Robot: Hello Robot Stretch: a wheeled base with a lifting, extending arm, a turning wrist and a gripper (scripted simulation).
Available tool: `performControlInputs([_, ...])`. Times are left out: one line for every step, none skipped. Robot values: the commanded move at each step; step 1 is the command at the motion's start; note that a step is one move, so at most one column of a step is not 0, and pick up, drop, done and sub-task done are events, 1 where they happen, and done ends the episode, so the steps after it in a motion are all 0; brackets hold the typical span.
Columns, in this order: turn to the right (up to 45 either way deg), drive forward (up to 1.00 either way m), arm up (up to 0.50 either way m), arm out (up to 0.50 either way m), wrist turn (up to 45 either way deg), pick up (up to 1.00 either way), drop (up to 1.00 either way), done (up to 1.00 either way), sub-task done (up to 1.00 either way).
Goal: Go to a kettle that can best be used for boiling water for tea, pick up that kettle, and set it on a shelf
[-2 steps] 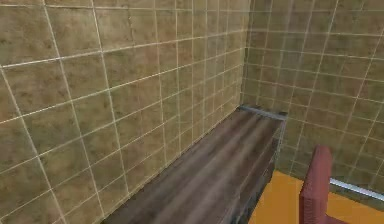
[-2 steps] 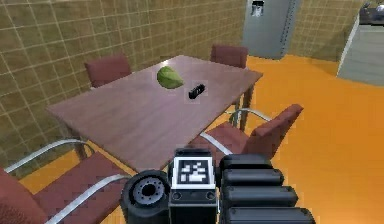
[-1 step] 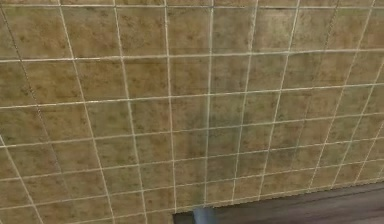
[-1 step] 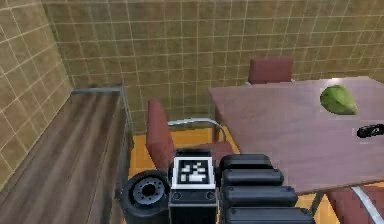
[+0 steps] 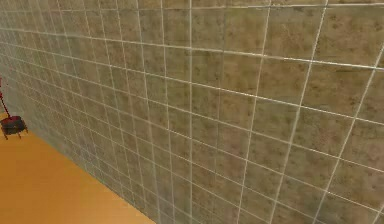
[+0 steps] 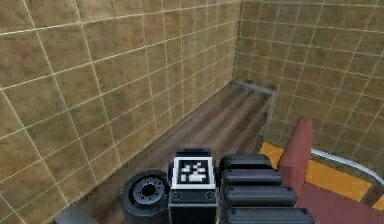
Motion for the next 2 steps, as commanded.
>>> performControlInputs([-15.0, 0.0, 0.0, 0.0, 0.0, 0.0, 0.0, 0.0, 0.0])
performControlInputs([0.0, 0.1, 0.0, 0.0, 0.0, 0.0, 0.0, 0.0, 0.0])
